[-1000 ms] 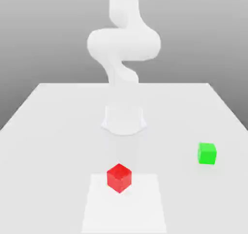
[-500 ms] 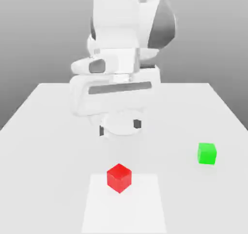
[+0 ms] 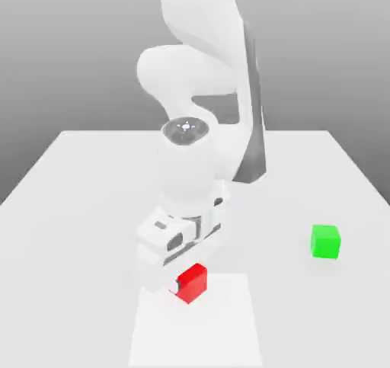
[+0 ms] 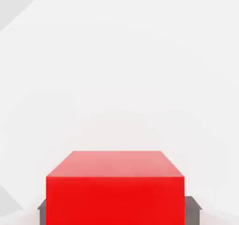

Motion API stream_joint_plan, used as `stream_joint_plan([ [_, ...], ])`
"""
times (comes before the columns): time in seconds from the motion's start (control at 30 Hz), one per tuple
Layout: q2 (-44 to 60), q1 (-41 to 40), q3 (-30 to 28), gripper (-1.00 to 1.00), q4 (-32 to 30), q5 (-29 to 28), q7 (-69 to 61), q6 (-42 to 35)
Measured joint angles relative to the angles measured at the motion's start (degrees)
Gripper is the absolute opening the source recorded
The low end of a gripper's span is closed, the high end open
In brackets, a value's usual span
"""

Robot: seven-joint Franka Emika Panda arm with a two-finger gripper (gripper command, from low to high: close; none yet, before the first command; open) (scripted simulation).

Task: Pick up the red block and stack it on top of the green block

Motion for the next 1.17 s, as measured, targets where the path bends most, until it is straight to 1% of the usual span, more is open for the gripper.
stream_joint_plan([
  [0.07,0.0,-0.2,0.1,-1.0,0.0,0.0,0.0,0.0],
  [0.2,-7.0,1.2,-2.8,-1.0,-1.1,-6.1,4.3,-5.9],
  [0.27,-11.1,0.6,-3.2,-1.0,-1.7,-8.7,6.2,-9.3],
  [0.33,-14.6,1.7,-2.5,-1.0,-2.1,-9.9,7.0,-12.3],
  [0.47,-17.6,8.9,3.0,-1.0,-2.1,-8.1,5.3,-15.3],
  [0.8,-23.0,31.7,18.7,-1.0,-1.6,-1.9,-0.5,-21.1],
  [0.9,-19.1,32.7,20.6,-1.0,-1.4,-3.4,0.4,-17.4],
  [0.97,-15.2,32.2,20.8,-1.0,-1.2,-5.9,2.2,-13.7],
  [1.03,-11.0,31.6,20.5,-1.0,-1.1,-9.5,4.7,-9.8],
  [1.07,-9.1,31.7,19.8,1.0,-1.0,-11.5,6.1,-8.1],
  [1.17,-9.1,31.6,19.8,1.0,-1.0,-11.5,6.1,-8.1],
])
